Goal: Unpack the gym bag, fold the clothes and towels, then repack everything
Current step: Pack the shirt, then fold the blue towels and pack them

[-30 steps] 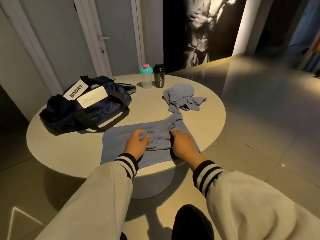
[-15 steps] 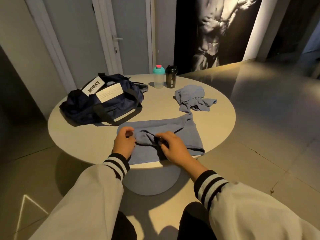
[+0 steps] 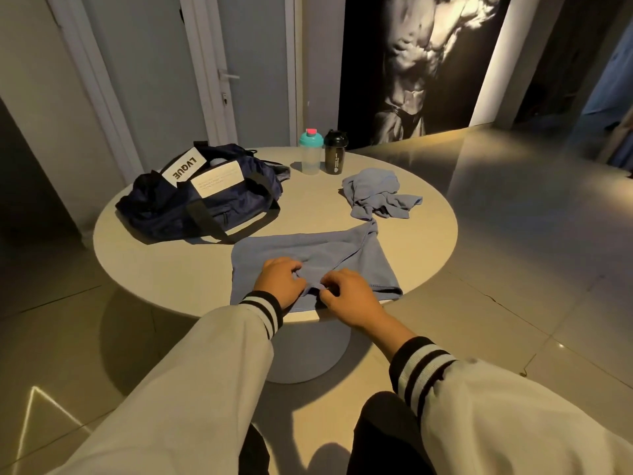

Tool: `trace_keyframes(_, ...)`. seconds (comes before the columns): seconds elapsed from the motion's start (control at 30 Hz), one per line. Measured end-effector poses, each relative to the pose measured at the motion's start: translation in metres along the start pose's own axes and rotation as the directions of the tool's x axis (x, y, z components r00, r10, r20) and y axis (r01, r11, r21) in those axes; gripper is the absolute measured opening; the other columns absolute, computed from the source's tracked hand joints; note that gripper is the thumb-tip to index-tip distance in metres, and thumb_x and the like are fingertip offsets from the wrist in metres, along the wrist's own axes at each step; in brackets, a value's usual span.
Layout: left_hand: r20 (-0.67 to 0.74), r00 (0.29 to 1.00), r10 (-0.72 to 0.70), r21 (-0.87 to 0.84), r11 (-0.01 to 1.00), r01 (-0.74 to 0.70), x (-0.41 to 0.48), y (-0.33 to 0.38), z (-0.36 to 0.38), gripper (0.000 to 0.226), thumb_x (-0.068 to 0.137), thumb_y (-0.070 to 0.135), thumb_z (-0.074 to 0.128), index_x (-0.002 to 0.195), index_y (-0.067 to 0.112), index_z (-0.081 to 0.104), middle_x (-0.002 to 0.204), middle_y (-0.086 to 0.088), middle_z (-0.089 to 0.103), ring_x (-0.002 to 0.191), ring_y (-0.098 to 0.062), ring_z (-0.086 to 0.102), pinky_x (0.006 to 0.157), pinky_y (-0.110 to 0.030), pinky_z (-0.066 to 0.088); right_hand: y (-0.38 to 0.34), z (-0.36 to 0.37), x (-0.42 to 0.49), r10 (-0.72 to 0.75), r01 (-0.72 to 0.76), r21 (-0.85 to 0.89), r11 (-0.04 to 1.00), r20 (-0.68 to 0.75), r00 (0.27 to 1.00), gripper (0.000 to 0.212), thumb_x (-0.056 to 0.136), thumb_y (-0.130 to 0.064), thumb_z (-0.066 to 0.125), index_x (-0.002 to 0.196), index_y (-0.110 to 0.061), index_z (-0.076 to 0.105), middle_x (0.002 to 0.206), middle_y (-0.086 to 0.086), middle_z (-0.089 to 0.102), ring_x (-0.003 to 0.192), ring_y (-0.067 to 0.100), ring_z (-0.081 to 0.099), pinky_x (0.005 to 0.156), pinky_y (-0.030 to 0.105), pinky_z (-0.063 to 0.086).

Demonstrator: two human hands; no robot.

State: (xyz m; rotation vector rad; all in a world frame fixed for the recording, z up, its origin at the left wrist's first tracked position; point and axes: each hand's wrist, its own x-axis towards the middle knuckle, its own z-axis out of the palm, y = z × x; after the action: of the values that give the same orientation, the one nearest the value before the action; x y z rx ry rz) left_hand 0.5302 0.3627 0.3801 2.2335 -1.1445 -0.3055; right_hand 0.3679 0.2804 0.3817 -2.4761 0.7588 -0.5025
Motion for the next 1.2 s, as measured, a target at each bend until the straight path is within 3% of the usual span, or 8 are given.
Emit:
trace_keyframes(0.17,-0.176,0.983,-0.053,-0.226,0.974,0.011,-0.01,-0.006,-0.025,0.063,0.096,0.011,0.061,0.154,0.016,0.038,0.161,-0.006,0.028,0.144,-0.026,0.035,0.115,-0.031,0.03,-0.013,0.008,0.006,-0.063,0.061,-0.087,0.994,-0.017,0.998,0.03,0.097,-0.04,0.054,0.113,-0.021,0.071,0.097,0.002,0.058,0.098,0.025,0.053,0.084,0.039,0.048)
trace_keyframes(0.3,-0.206,0.968,-0.143,-0.341,0.938,0.066,-0.02,-0.027,-0.051,0.072,0.094,0.011,0.065,0.157,0.021,0.031,0.165,-0.003,0.017,0.146,-0.026,0.032,0.115,-0.033,0.032,-0.027,0.018,0.009,-0.092,0.102,-0.17,0.98,0.061,0.994,0.034,0.096,-0.034,0.051,0.126,-0.029,0.067,0.106,0.001,0.06,0.105,0.022,0.05,0.094,0.039,0.033)
trace_keyframes(0.43,-0.129,0.989,-0.066,-0.177,0.983,0.043,-0.04,-0.05,-0.049,0.041,0.091,0.001,0.063,0.129,0.018,0.065,0.157,-0.008,0.033,0.14,-0.027,0.04,0.107,-0.024,0.032,-0.039,0.026,0.011,-0.109,0.117,-0.157,0.981,0.06,0.992,0.033,0.096,-0.031,0.051,0.125,-0.033,0.067,0.104,-0.002,0.056,0.107,0.02,0.048,0.093,0.04,0.028)
trace_keyframes(0.6,-0.18,0.983,-0.04,-0.115,0.993,0.019,-0.055,-0.06,-0.045,0.033,0.099,0.007,0.057,0.131,0.013,0.065,0.149,-0.009,0.047,0.135,-0.025,0.047,0.105,-0.022,0.032,-0.049,0.04,0.011,-0.151,0.158,-0.181,0.971,0.051,0.987,0.03,0.098,-0.022,0.053,0.123,-0.031,0.068,0.106,-0.002,0.055,0.111,0.021,0.047,0.094,0.04,0.028)
trace_keyframes(0.8,-0.25,0.959,-0.134,-0.399,0.917,0.025,-0.067,-0.055,-0.062,0.042,0.096,0.001,0.056,0.136,0.012,0.061,0.14,-0.004,0.059,0.129,-0.02,0.053,0.103,-0.023,0.038,-0.048,0.05,-0.003,-0.244,0.244,-0.017,0.97,-0.139,0.96,0.032,0.094,-0.022,0.048,0.116,-0.02,0.072,0.097,-0.001,0.054,0.098,0.02,0.049,0.091,0.036,0.031)
trace_keyframes(0.93,-0.108,0.993,-0.056,-0.222,0.975,0.031,-0.077,-0.064,-0.055,0.047,0.09,-0.002,0.061,0.135,0.013,0.062,0.147,-0.006,0.05,0.136,-0.022,0.047,0.104,-0.019,0.032,-0.046,0.052,-0.007,-0.246,0.247,-0.014,0.969,0.024,0.969,0.038,0.092,-0.029,0.042,0.113,-0.027,0.073,0.09,-0.002,0.052,0.094,0.019,0.048,0.082,0.034,0.027)
trace_keyframes(1.03,-0.051,0.998,-0.038,-0.152,0.988,0.03,-0.081,-0.065,-0.052,0.051,0.091,0.0,0.06,0.139,0.017,0.059,0.156,-0.006,0.039,0.143,-0.024,0.037,0.113,-0.027,0.03,-0.048,0.046,-0.002,-0.233,0.238,-0.039,0.97,0.105,0.967,0.03,0.098,-0.022,0.049,0.116,-0.03,0.072,0.091,-0.004,0.049,0.096,0.018,0.046,0.083,0.034,0.028)
trace_keyframes(1.2,0.002,0.999,-0.044,-0.017,0.999,0.044,-0.083,-0.062,-0.052,0.054,0.094,0.01,0.057,0.145,0.029,0.051,0.161,0.001,0.032,0.144,-0.025,0.023,0.121,-0.036,0.019,-0.045,0.043,-0.003,-0.194,0.195,-0.074,0.978,0.023,0.981,0.026,0.097,-0.023,0.053,0.109,-0.032,0.074,0.089,-0.003,0.049,0.092,0.016,0.041,0.08,0.034,0.029)
